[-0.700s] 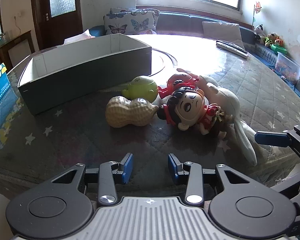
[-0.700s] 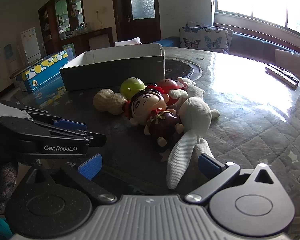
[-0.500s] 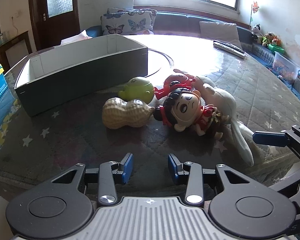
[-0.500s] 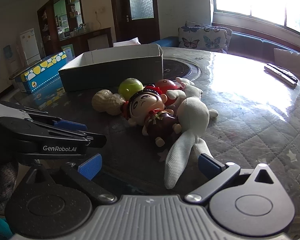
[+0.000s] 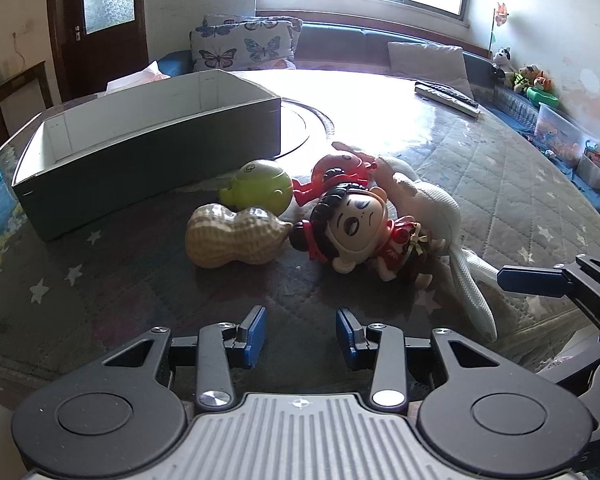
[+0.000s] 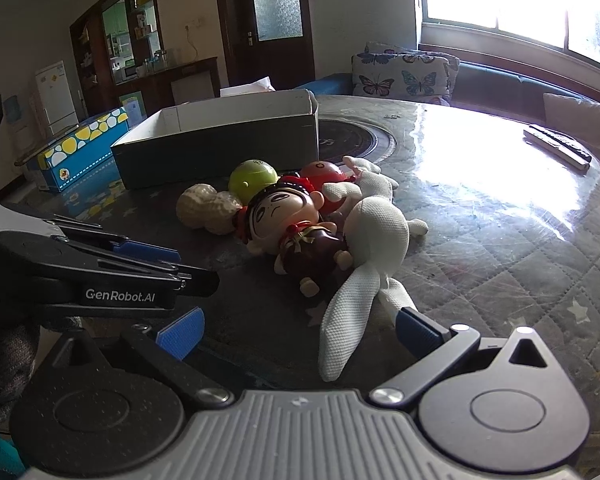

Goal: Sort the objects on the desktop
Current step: 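Move both tools toward the white plush rabbit on the toy pile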

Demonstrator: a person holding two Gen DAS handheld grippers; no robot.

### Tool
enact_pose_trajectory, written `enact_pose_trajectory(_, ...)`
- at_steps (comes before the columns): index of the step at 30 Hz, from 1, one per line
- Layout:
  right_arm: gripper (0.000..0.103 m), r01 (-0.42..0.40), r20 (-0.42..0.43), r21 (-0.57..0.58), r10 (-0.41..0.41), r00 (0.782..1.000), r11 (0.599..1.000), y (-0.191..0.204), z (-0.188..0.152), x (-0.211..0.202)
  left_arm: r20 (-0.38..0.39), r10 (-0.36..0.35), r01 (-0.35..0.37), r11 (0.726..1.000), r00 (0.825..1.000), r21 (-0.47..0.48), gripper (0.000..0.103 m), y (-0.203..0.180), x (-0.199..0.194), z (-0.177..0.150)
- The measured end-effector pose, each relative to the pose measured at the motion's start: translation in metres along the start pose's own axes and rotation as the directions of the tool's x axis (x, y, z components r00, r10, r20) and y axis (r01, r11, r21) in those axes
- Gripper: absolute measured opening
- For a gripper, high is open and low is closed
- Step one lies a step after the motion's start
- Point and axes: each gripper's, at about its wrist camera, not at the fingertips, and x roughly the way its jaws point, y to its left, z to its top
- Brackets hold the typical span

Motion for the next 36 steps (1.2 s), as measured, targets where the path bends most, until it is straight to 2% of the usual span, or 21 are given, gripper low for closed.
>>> enact_pose_trajectory(22, 0.102, 0.028, 0.013, 0.019, -0.028, 1.0, 0.999, -0.011, 0.003, -0.002, -0.023, -0.015, 0.015, 1.0, 1.0, 0.002, 0.041, 0.0, 0.008, 0.004)
enact_pose_trajectory(36, 0.099, 0.015, 0.046, 0.017, -0.016, 0.999, 1.0, -0.016, 0.014, -0.008, -0.013, -0.048, 0.048, 0.999, 0.999, 0.003, 0.041, 0.006, 0.007, 0.016)
